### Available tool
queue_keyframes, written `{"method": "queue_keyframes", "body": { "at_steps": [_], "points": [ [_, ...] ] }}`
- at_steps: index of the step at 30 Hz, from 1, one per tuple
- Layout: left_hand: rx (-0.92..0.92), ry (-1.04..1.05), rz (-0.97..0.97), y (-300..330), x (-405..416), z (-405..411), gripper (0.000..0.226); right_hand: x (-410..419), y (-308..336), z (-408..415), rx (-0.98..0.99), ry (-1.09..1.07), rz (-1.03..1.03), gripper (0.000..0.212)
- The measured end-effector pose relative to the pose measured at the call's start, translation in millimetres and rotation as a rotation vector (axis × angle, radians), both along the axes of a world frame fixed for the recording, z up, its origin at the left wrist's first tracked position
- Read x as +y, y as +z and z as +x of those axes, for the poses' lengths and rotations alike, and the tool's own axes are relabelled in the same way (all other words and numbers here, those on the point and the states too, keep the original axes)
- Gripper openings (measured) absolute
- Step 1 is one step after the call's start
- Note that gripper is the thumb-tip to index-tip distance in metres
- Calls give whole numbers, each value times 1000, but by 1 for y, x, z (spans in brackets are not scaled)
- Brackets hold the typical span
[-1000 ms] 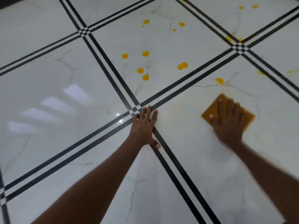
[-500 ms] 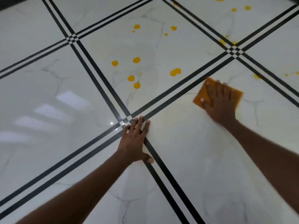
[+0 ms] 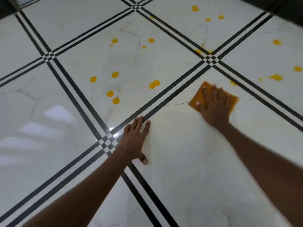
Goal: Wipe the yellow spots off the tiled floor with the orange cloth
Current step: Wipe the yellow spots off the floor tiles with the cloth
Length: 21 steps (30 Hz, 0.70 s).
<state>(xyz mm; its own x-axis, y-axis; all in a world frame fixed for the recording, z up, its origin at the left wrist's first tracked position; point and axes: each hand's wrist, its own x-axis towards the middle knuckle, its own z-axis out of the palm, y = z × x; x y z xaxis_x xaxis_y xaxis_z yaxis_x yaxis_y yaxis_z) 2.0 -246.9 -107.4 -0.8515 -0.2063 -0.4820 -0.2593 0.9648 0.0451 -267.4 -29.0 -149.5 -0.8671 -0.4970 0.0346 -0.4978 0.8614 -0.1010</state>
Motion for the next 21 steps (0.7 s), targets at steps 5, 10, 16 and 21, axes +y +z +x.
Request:
{"method": "queue_keyframes", "body": {
  "at_steps": [5, 10, 16, 21],
  "points": [
    [-5, 28, 31, 16, 3, 0, 156, 17, 10, 242, -146, 122, -45, 79],
    [-23, 49, 65, 19, 2, 0, 156, 77, 15, 256, -248, 243, -18, 77],
    [-10, 32, 45, 6, 1, -1, 158, 44, 10, 44, -161, -125, 55, 83],
    [-4, 23, 65, 8, -3, 2, 158, -4, 7, 143, -129, 102, 19, 80]
  ]
}}
